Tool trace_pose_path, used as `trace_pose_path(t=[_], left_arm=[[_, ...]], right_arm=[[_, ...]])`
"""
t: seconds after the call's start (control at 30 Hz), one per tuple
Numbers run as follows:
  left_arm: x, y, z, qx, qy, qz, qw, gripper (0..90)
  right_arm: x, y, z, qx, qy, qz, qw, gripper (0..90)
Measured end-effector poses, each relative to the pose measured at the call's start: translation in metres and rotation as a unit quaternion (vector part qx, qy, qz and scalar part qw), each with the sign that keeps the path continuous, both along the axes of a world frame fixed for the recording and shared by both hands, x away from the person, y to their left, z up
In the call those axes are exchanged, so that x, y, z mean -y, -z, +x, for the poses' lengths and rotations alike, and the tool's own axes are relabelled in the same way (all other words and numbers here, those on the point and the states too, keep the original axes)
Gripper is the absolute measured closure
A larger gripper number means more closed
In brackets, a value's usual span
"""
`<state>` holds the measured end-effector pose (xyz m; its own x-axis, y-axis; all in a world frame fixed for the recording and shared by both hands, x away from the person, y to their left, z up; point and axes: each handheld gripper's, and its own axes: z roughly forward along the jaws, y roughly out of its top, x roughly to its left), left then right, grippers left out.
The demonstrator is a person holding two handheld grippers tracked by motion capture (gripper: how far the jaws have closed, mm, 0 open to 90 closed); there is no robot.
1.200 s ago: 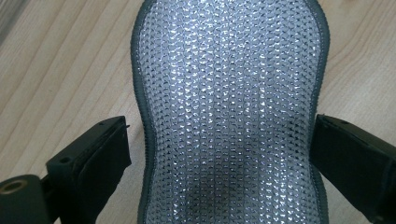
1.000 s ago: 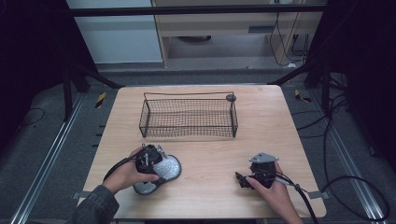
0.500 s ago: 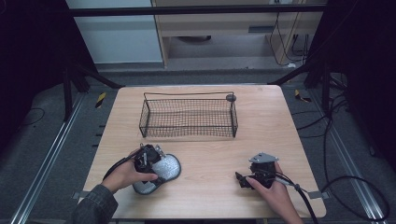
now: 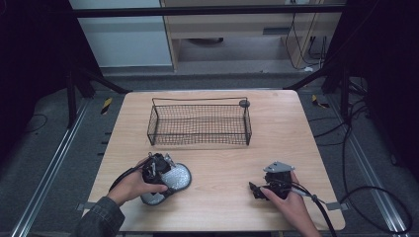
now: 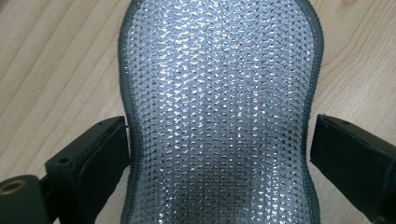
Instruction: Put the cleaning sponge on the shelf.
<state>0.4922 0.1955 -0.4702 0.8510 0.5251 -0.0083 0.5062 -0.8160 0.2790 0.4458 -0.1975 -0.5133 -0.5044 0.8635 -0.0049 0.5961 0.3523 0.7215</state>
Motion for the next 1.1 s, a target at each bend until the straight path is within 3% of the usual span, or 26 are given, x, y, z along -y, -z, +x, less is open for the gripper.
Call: trace_pose_path(t=[0.33, 0.6, 0.93, 1.1], left_arm=[[0.000, 0.007, 0.003, -0.005, -0.005, 0.003, 1.0000, 2.4], [0.000, 0.007, 0.003, -0.001, -0.001, 0.009, 1.0000, 6.7], [0.000, 0.003, 0.001, 0.006, 0.002, 0.016, 0.9999, 10.3], [-0.003, -0.005, 0.000, 0.016, 0.000, 0.005, 0.9999, 10.2]], right_arm=[[0.000, 0.000, 0.000, 0.000, 0.001, 0.000, 1.0000, 0.4], [0.000, 0.000, 0.000, 0.000, 0.000, 0.000, 1.0000, 0.4], [0.000, 0.000, 0.000, 0.000, 0.000, 0.001, 1.0000, 0.4], [0.000, 0.000, 0.000, -0.001, 0.000, 0.002, 1.0000, 0.4]])
